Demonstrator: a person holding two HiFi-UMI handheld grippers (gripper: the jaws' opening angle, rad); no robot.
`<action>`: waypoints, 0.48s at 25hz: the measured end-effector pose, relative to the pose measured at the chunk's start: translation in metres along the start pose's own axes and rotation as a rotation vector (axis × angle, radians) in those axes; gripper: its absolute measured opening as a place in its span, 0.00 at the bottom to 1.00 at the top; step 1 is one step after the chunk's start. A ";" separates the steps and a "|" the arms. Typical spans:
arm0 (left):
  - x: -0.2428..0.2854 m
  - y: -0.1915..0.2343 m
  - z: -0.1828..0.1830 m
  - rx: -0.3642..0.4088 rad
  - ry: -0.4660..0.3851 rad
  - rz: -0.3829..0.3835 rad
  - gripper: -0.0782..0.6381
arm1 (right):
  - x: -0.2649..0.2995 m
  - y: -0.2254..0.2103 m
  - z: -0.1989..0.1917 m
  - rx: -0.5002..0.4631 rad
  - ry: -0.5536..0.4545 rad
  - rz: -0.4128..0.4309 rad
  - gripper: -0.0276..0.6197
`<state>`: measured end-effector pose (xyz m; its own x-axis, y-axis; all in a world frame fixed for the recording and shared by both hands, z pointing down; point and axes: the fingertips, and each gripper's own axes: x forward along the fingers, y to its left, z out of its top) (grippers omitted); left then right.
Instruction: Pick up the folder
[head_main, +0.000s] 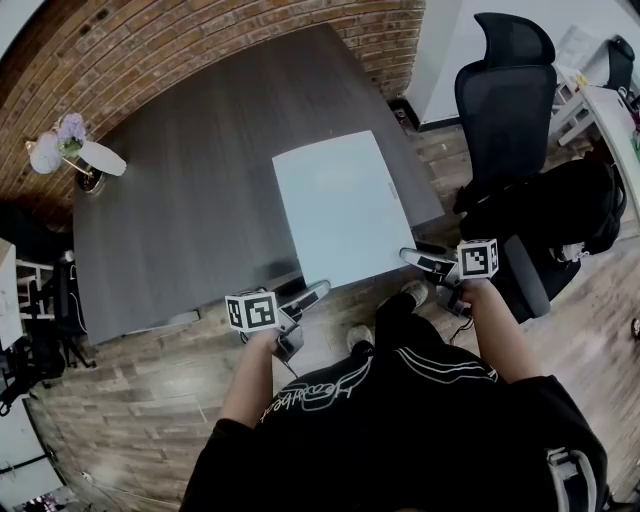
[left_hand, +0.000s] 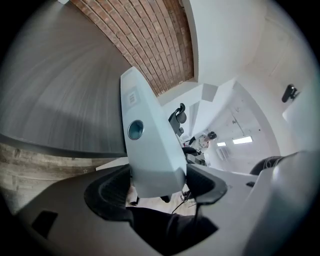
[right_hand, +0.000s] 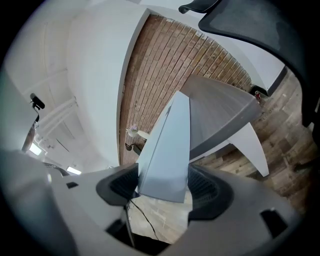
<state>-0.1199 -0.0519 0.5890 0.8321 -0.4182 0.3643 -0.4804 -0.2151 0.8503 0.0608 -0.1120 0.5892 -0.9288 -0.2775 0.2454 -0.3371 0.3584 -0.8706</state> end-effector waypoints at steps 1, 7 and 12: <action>0.000 0.001 0.000 0.002 0.004 0.004 0.58 | 0.000 0.000 0.000 0.000 0.002 0.001 0.45; 0.002 0.002 -0.001 0.000 0.033 0.005 0.58 | 0.000 0.000 0.000 -0.008 0.002 -0.016 0.45; 0.001 0.001 -0.001 0.016 0.038 0.006 0.58 | -0.002 -0.002 -0.006 -0.005 0.014 -0.032 0.45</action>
<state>-0.1192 -0.0517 0.5909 0.8391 -0.3855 0.3838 -0.4895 -0.2274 0.8418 0.0623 -0.1069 0.5928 -0.9196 -0.2762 0.2793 -0.3675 0.3536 -0.8602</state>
